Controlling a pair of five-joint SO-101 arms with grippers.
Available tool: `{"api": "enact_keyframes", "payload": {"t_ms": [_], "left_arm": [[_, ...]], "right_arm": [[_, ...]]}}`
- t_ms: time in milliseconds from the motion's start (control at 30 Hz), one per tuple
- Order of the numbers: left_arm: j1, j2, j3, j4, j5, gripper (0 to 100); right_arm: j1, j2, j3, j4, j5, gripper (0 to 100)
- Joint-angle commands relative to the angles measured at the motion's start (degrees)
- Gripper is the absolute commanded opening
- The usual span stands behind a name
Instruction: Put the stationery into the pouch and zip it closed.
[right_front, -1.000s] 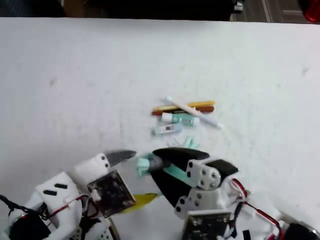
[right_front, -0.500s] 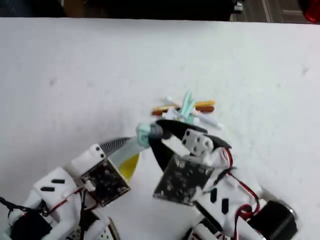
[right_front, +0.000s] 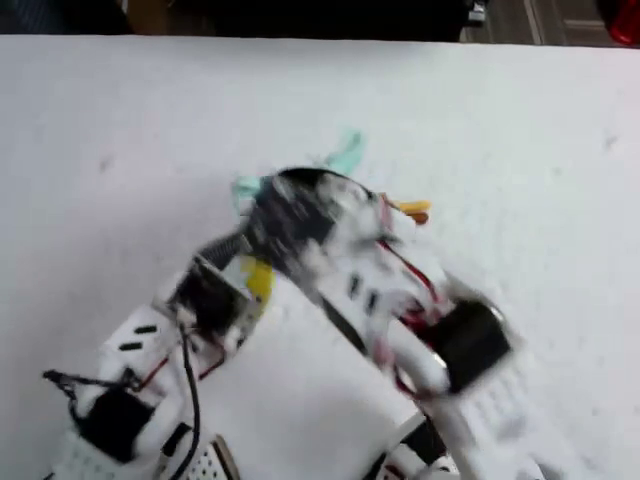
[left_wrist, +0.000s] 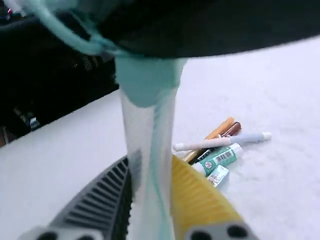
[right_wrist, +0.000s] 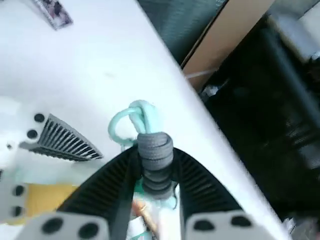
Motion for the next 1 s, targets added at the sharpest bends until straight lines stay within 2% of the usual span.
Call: {"api": "enact_keyframes", "payload": {"t_ms": [0,67,200,333,400,500,700,867,967], "left_arm": [[-10.3,0.2,6.5,-13.2,11.6,2],[-11.5,0.2,7.8,-14.4,14.6,2],[-9.5,0.2,8.3,-13.4,14.9,4],[-8.5,0.1,7.5,-8.5,14.9,19],[-8.7,0.1,6.1,-6.0,14.9,23],[-8.5,0.1,3.5,-3.4,14.9,23],[-8.5,0.1,2.9,-3.8,14.9,21],[-7.5,0.1,2.4,-3.8,14.9,4],[-4.5,0.1,1.1,-1.1,13.5,3]], "right_arm": [[3.9,3.5,-3.3,-0.5,-0.9,1.6],[5.1,5.8,-3.0,-0.5,-0.9,1.7],[4.0,8.0,-3.0,-0.8,-1.4,1.7],[0.6,8.0,-3.1,-0.8,-2.0,1.7],[0.0,8.0,-3.1,-0.6,-2.0,1.7],[-0.7,7.4,-3.1,-0.5,-2.0,1.7],[-0.7,1.8,-3.1,-0.5,-1.8,1.7],[-0.6,0.4,-3.1,-0.7,-1.9,1.7],[-0.6,0.5,-2.6,-2.9,-1.8,1.7]]}}
